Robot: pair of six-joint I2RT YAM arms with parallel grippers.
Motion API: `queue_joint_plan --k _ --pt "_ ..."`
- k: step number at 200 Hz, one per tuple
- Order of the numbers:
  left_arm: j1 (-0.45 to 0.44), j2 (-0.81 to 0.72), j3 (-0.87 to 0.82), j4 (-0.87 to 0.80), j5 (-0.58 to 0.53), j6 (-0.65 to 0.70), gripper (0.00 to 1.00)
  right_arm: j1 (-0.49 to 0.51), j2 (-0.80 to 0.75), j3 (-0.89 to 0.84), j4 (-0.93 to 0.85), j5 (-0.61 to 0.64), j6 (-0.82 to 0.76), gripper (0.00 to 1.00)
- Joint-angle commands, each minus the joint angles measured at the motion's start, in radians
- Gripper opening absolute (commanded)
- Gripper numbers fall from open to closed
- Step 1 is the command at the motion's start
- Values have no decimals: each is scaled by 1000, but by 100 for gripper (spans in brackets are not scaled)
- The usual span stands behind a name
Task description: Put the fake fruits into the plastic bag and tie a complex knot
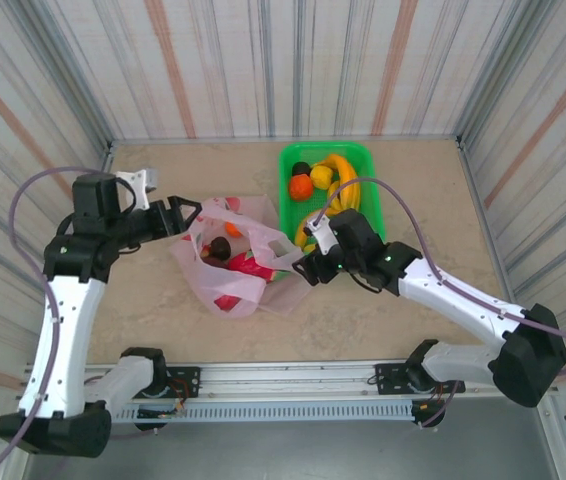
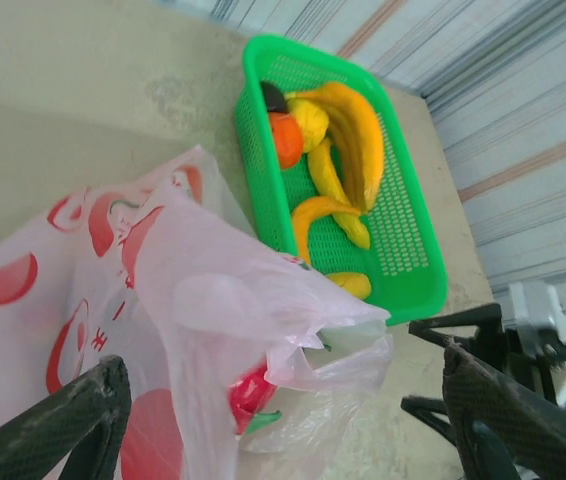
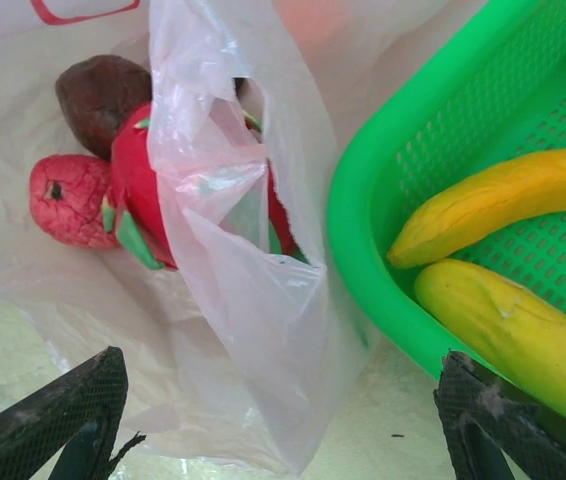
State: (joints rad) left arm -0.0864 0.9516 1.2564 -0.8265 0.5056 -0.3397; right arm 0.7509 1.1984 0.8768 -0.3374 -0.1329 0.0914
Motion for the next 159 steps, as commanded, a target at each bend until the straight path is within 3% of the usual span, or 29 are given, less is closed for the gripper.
queue_joint_plan --k 1,22,49,72,97,124,159 --pt "-73 -43 73 -101 -66 128 83 -24 -11 21 -13 -16 -32 83" --pt "-261 -49 131 -159 -206 172 82 -30 -17 22 -20 -5 -29 83" --pt "-597 -28 163 -206 -468 161 82 -43 -24 22 -38 27 -12 82" --pt "-894 42 193 -264 -702 131 82 -56 -35 13 -43 38 7 83" --pt "-1153 168 249 -357 -928 74 83 -68 -50 5 -45 32 19 83" --pt "-1315 302 273 -403 -1053 4 86 -77 -62 1 -41 33 27 83" --pt "-1362 412 262 -456 -1135 -85 87 -81 -77 -2 -31 27 30 83"
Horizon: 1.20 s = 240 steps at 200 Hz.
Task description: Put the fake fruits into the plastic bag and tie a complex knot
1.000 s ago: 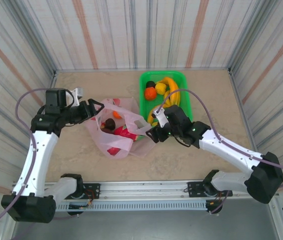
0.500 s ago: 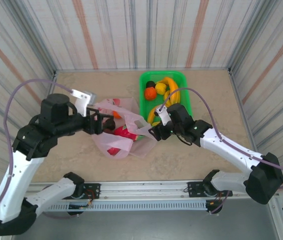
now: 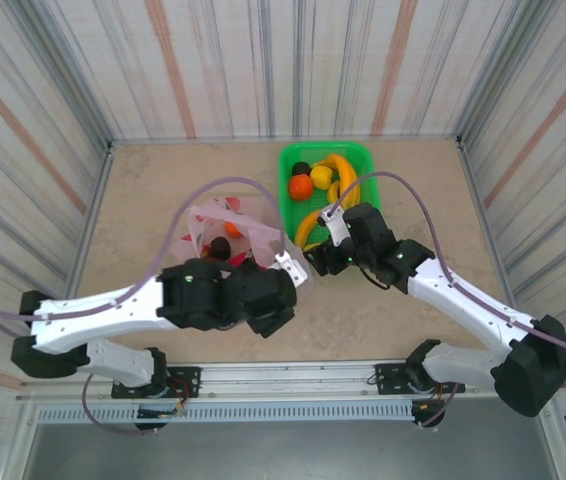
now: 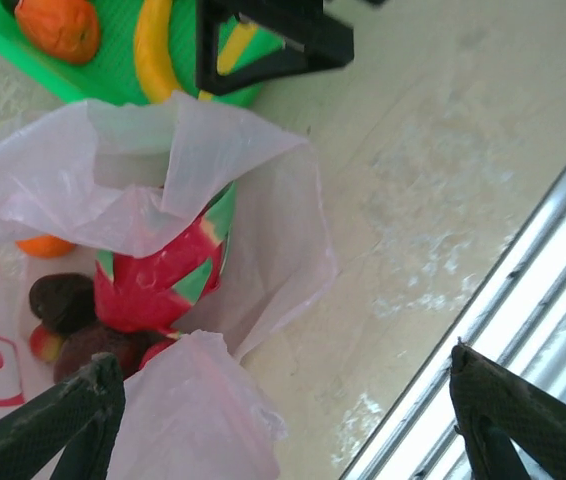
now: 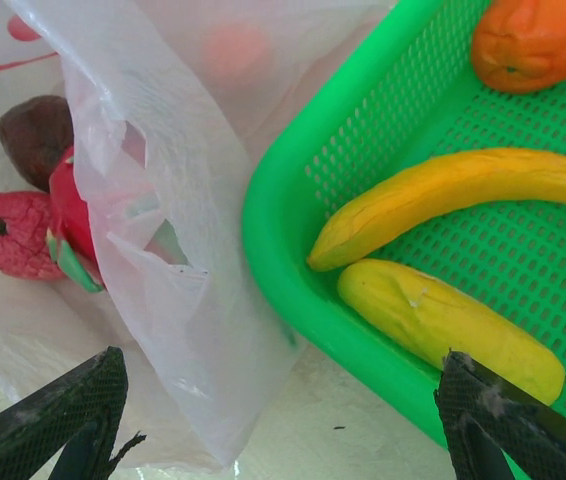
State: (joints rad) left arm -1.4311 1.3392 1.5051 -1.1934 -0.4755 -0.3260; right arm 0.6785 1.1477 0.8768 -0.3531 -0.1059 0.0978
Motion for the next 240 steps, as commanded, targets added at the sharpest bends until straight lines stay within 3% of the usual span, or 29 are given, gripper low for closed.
queue_joint_plan --k 1,42,85,94,127,149,183,216,240 --pt "-17 25 12 -90 -155 -101 87 -9 -27 -3 -15 -1 23 83" --pt "-18 63 -48 -136 -207 -209 86 -12 -45 -24 -2 -10 32 83" --pt "-19 142 -56 -194 -217 -241 73 -15 -54 -33 3 -14 34 83" --pt "-19 158 -50 -207 -222 -243 64 -16 -58 -33 -1 -15 33 83" --pt "-18 174 10 -286 -275 -232 17 -19 -77 -33 -11 -36 22 83" --pt "-16 137 65 -322 -318 -179 2 -20 -91 -30 -27 -70 -5 83" --pt "32 22 106 -276 -284 -17 0 -20 -114 -9 -62 -132 -62 83" --pt "121 -129 57 -123 -145 130 0 -16 -96 81 -125 -237 -157 81" --pt "195 -213 -10 -17 -21 176 0 37 -54 159 -208 -272 -271 75"
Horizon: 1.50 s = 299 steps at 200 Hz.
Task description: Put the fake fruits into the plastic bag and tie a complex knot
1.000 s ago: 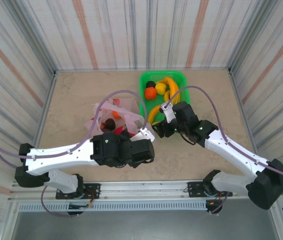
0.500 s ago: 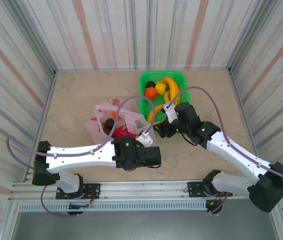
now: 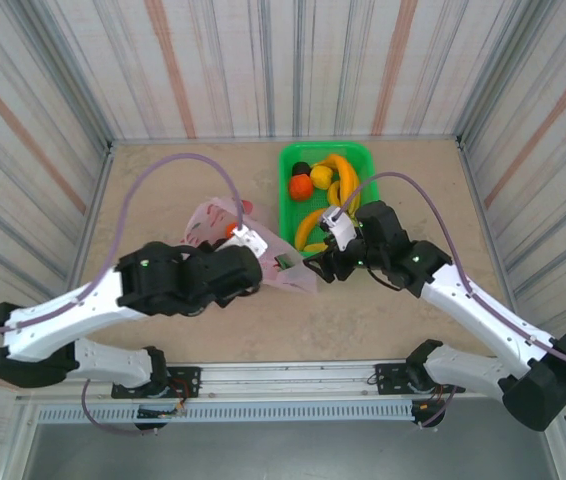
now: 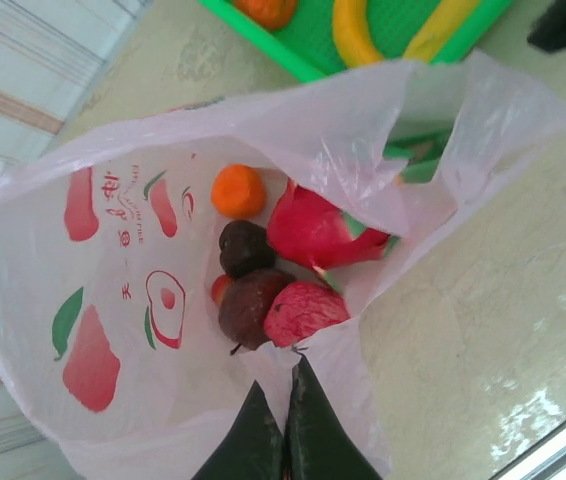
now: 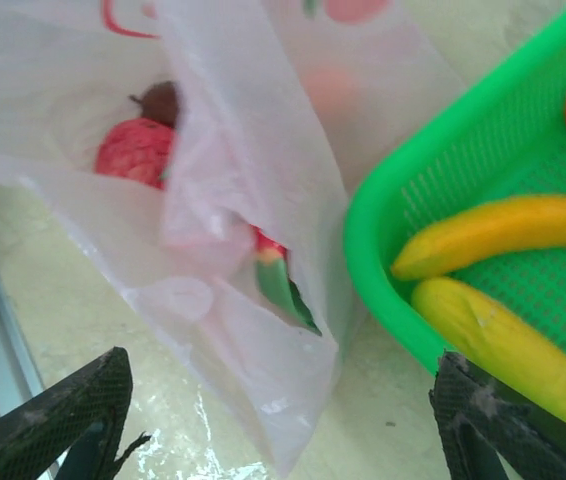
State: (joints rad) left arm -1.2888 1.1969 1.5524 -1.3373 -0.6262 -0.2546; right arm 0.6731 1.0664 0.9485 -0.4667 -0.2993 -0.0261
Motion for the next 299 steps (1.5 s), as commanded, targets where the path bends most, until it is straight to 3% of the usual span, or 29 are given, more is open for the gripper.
queue_joint_plan --k 1,18,49,86,133,206,257,299 --pt "54 -74 -60 131 133 105 0 47 29 89 -98 -77 -154 75" --pt "65 -104 -103 174 167 110 0 121 49 119 -142 -33 -249 68" --pt "65 -123 -155 202 213 115 0 234 97 122 -142 -8 -299 44" --pt "66 -168 -247 246 305 139 0 299 179 80 -54 61 -169 36" --pt "65 -238 -334 263 439 166 0 375 285 87 -26 273 -92 38" --pt "66 -309 -448 327 458 144 0 470 430 79 72 588 -174 44" --pt "65 -368 -499 349 442 122 0 470 510 85 115 666 -238 53" --pt "65 -378 -515 354 447 113 0 449 568 101 117 699 -252 54"
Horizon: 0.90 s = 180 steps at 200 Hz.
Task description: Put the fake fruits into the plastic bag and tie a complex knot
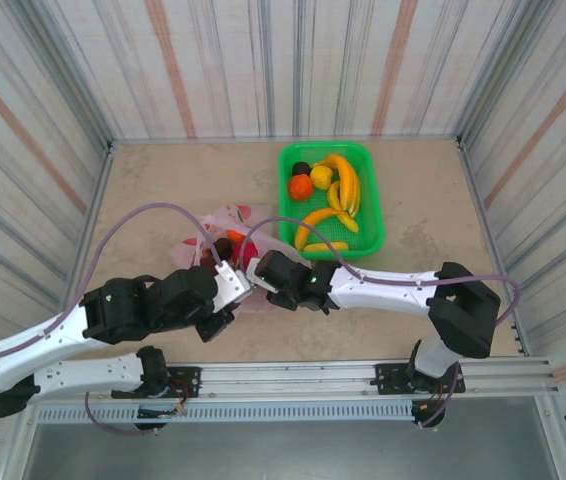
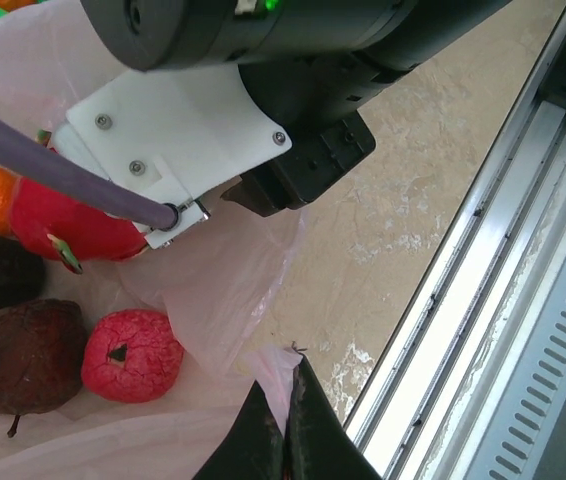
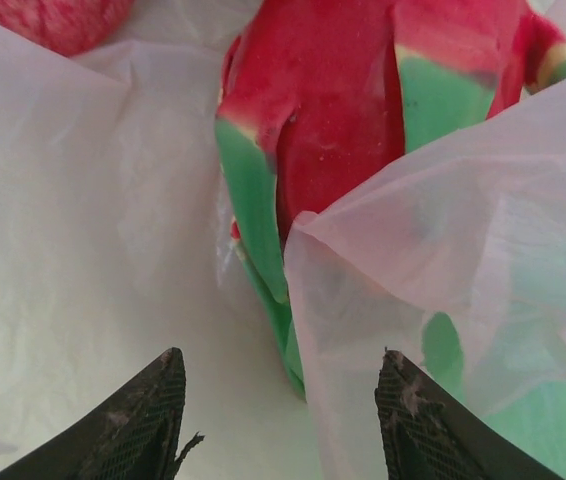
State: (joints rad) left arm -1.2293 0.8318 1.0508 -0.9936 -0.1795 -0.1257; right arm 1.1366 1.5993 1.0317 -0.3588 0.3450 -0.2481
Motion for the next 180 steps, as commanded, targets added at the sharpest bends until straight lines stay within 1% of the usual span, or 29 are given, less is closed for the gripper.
queue_joint_plan --k 1,56,72,77,92,114,121,138,156,180 --pt "5 -13 -14 9 0 -15 0 -16 36 18 9 56 -31 54" --pt "6 -15 -12 11 -13 -14 0 -31 109 44 47 165 -91 54" --pt "7 -15 -11 10 -18 -14 0 -34 121 44 81 198 -112 50" --pt "5 -15 -11 10 -23 -14 0 -34 121 43 94 208 -116 47" --pt "5 -16 -11 8 -31 -15 0 -38 119 40 121 238 -122 33" --pt "6 -16 -6 4 -46 -14 1 -43 76 29 134 240 -110 8" --pt "5 -16 -5 3 -51 -13 1 -45 51 22 132 215 -104 0" --pt "7 -17 -1 6 -57 -7 0 -50 -24 -6 123 107 -82 0" --pt "6 -17 4 9 -66 0 1 -68 -103 -37 110 -63 -44 0" --pt "6 -18 7 21 -69 9 1 -120 -193 -71 108 -288 33 0"
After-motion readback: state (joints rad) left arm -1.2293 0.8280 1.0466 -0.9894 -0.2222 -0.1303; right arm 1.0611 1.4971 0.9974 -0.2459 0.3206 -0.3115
